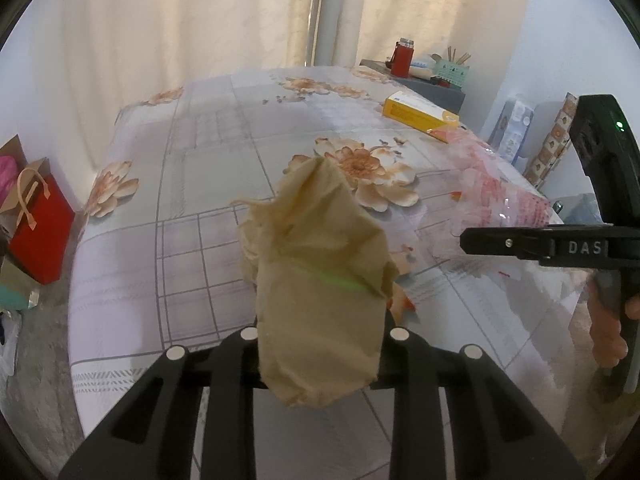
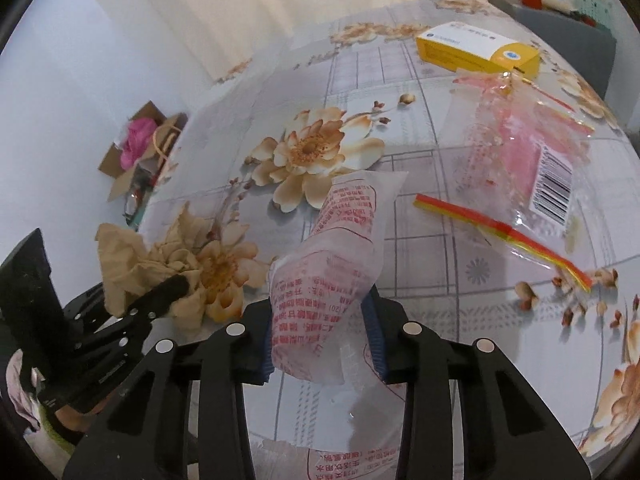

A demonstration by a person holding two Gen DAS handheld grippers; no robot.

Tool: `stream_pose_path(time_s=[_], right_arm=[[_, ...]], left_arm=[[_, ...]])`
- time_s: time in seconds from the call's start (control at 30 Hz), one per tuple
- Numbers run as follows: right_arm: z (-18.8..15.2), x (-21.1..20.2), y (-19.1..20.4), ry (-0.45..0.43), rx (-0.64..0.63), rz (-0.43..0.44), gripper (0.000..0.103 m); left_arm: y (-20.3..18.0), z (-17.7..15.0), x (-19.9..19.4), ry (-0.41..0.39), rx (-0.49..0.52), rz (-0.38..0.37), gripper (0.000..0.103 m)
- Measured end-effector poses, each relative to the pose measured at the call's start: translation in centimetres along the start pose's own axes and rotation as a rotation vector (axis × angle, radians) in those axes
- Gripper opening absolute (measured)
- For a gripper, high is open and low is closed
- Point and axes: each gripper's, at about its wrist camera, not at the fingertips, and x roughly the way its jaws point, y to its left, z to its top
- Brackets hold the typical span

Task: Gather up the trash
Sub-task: 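Carry the paper with the left tool while the right tool carries the bag toward the wastebasket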

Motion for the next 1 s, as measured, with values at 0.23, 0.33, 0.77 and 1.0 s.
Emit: stream_pose_path(time_s=[0.23,0.33,0.77,1.0], right_arm=[[-0.9,-2.5,0.2,-0.056,0.002,0.030,0.034],[-1.3,-3.7,0.2,-0.080,0.009,0.043,0.034],[-3.5,-9.9,-3.1,-0.231,0.109,0.064,0.034],[-5.5,-13.8,-8.3,-0.320,0.239,0.018,0.035]], left_arm=[[-1.4,1.1,-1.9,-0.043,0.018,-0.040,0.025],[-2.3,1.8,-3.0,-0.069,0.040,-0.068,0.025],[-9.5,5.2,-5.8,-0.119,0.179,-0.225,0.025],[-15.3,7.7,-4.7,-0.108,0.275,-0.348,0.025]])
